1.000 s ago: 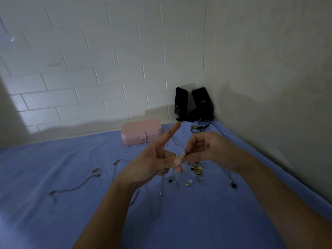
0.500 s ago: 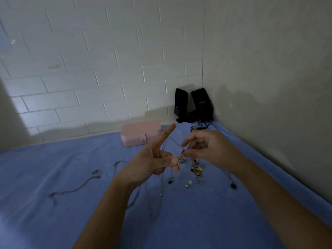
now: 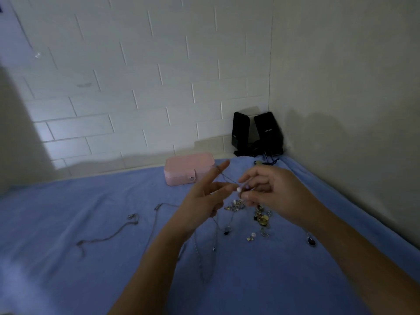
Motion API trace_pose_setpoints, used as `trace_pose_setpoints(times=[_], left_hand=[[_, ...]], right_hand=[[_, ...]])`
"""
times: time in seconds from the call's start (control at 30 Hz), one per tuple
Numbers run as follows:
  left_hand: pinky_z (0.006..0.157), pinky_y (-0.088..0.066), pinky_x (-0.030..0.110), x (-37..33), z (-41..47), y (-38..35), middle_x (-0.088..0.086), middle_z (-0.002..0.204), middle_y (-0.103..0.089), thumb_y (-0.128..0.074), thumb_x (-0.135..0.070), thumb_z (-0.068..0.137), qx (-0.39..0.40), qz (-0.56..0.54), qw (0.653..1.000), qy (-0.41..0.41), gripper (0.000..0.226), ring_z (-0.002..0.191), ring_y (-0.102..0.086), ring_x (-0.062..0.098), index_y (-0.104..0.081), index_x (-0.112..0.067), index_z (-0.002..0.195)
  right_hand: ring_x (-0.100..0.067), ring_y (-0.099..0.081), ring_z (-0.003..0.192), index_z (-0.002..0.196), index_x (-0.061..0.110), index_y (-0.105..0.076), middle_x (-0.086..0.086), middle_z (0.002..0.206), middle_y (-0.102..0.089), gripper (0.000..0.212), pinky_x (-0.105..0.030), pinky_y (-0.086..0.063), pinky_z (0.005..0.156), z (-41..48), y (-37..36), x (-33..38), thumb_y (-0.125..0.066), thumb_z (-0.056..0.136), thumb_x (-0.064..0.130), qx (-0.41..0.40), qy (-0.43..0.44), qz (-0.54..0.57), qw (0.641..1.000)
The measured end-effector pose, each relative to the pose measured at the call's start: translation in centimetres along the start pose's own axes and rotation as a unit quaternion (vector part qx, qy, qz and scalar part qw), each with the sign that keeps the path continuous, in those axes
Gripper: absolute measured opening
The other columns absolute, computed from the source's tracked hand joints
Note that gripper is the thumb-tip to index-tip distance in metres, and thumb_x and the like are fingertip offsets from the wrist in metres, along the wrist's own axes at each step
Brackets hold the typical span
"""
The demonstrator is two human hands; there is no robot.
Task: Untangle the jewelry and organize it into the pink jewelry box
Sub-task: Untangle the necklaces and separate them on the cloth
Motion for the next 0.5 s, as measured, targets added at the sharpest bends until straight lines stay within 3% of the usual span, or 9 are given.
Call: trace_pose_setpoints(times=[0.07, 0.17, 0.27, 0.33, 0.37, 0.5], left_hand=[[0.046, -0.031, 0.016, -0.3, 0.1, 0.8, 0.001, 0.096, -0.070, -0.052, -0.010, 0.093, -0.037, -0.016, 0.999, -0.023, 0.055, 0.048, -0.033, 0.004, -0.037, -0.034, 0.140], [0.045, -0.033, 0.017, -0.8, -0.1, 1.4, 0.006, 0.099, -0.073, -0.057, -0.006, 0.089, -0.062, -0.005, 0.997, -0.041, 0.068, 0.044, -0.034, 0.005, -0.027, -0.032, 0.144], [0.042, -0.039, 0.025, -1.1, -0.3, 0.8, 0.018, 0.102, -0.069, -0.059, 0.004, 0.085, -0.042, -0.003, 0.999, -0.029, 0.080, 0.044, -0.054, 0.011, -0.018, -0.028, 0.146], [0.044, -0.039, 0.011, -1.0, -0.3, 0.3, 0.020, 0.104, -0.068, -0.061, 0.007, 0.083, -0.023, -0.004, 0.999, -0.023, 0.083, 0.042, -0.053, 0.003, -0.018, -0.031, 0.143], [0.048, -0.039, 0.007, -0.8, -0.2, 0.2, 0.016, 0.102, -0.069, -0.063, 0.006, 0.082, -0.020, 0.004, 0.999, -0.026, 0.083, 0.041, -0.047, 0.001, -0.022, -0.033, 0.142], [0.046, -0.033, 0.015, -0.1, 0.4, 0.1, 0.003, 0.095, -0.073, -0.072, -0.004, 0.079, -0.021, 0.077, 0.996, -0.042, 0.054, 0.042, -0.033, 0.003, -0.055, -0.027, 0.125]], right_hand=[[-0.016, -0.070, 0.072, 0.087, 0.011, -0.070, 0.000, 0.078, -0.073, 0.014, -0.025, -0.058, 0.071, 0.0, 0.0, -0.2, -0.071, 0.079, -0.001, -0.001, 0.004, -0.026, 1.000], [-0.012, -0.070, 0.071, 0.084, 0.013, -0.071, 0.000, 0.077, -0.072, 0.016, -0.024, -0.057, 0.066, 0.0, 0.1, -0.2, -0.068, 0.081, -0.002, -0.015, 0.006, -0.043, 0.999], [-0.014, -0.070, 0.069, 0.085, 0.007, -0.065, -0.004, 0.078, -0.072, 0.008, -0.024, -0.055, 0.061, 0.0, 0.1, 0.2, -0.064, 0.085, -0.001, -0.017, 0.017, -0.028, 0.999], [-0.015, -0.069, 0.066, 0.085, 0.008, -0.062, -0.002, 0.076, -0.071, 0.008, -0.026, -0.057, 0.060, -0.1, 0.1, 0.5, -0.063, 0.086, 0.000, -0.017, 0.021, -0.034, 0.999], [-0.014, -0.068, 0.062, 0.085, 0.009, -0.062, 0.001, 0.073, -0.070, 0.009, -0.025, -0.056, 0.059, -0.2, 0.1, 0.7, -0.063, 0.085, 0.000, -0.018, 0.023, -0.039, 0.999], [-0.004, -0.056, 0.046, 0.079, 0.017, -0.066, 0.011, 0.059, -0.063, 0.009, -0.016, -0.046, 0.050, -0.5, 0.1, 1.6, -0.069, 0.082, 0.008, -0.025, 0.035, -0.080, 0.996]])
Point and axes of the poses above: each hand's wrist, its own z-axis towards the middle knuckle, its own y-axis out of the back of the hand, x = y × z, the point moved 7 cm from there along z, towards the middle knuckle
